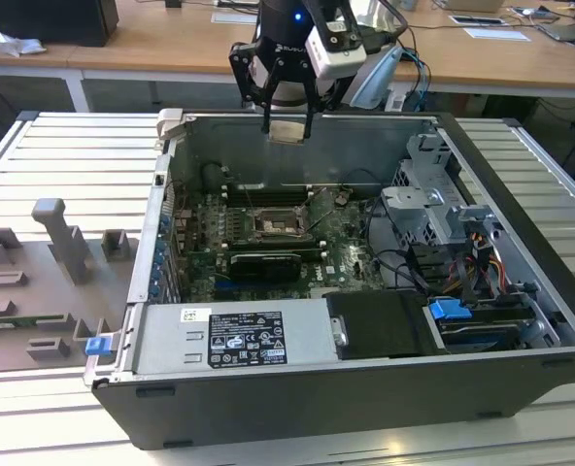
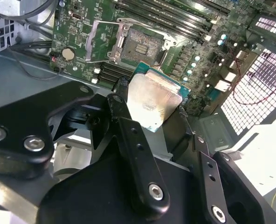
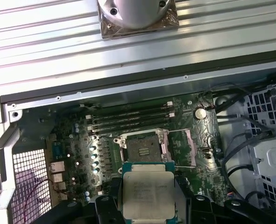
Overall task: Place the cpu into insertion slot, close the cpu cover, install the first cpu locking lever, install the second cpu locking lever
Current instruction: 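Place the cpu into insertion slot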
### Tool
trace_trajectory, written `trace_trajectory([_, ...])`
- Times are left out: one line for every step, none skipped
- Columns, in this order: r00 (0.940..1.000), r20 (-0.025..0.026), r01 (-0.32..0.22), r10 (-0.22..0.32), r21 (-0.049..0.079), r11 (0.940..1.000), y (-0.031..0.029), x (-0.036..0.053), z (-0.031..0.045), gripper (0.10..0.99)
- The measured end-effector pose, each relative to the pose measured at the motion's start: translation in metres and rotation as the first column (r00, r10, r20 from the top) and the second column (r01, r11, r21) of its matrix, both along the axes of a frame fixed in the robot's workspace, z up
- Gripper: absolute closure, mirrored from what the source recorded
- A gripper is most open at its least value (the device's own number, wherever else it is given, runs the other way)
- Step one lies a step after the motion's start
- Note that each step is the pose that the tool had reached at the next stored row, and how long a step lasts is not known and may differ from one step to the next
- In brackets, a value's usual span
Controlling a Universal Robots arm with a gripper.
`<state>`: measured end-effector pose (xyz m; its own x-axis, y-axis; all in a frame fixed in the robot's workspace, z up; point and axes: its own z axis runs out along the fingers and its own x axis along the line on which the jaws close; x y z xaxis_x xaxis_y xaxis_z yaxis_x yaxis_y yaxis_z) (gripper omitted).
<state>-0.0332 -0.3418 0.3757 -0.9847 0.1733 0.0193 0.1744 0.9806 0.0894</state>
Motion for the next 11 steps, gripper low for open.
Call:
trace_trajectory([1.0,-0.0001,0.005,-0.005,0.0,1.0,0.0,0.0,0.0,0.545])
trace_trajectory([0.9999,0.0,0.015,-0.015,0.0,0.9999,0.0,0.0,0.0,0.545])
trace_trajectory([0.9996,-0.0001,0.027,-0.027,0.0,0.9996,0.0,0.0,0.0,0.545])
trace_trajectory([0.9992,0.0,0.04,-0.04,0.0,0.9992,0.0,0.0,0.0,0.545])
trace_trajectory([0.9984,-0.0001,0.057,-0.057,0.0,0.9984,0.0,0.0,0.0,0.545])
trace_trajectory([0.9979,-0.0001,0.064,-0.064,0.0,0.9979,0.0,0.0,0.0,0.545])
trace_trajectory([0.9973,-0.0001,0.073,-0.073,0.0,0.9973,0.0,0.0,0.0,0.545])
trace_trajectory([0.9963,-0.0001,0.086,-0.086,0.0,0.9963,0.0,0.0,0.0,0.545])
trace_trajectory([0.9957,0.0,0.093,-0.093,0.0,0.9957,0.0,0.0,0.0,0.545])
trace_trajectory([0.9944,0.0,0.106,-0.106,0.0,0.9944,0.0,0.0,0.0,0.545])
trace_trajectory([0.9928,-0.0001,0.12,-0.12,0.0,0.9928,0.0,0.0,0.0,0.545])
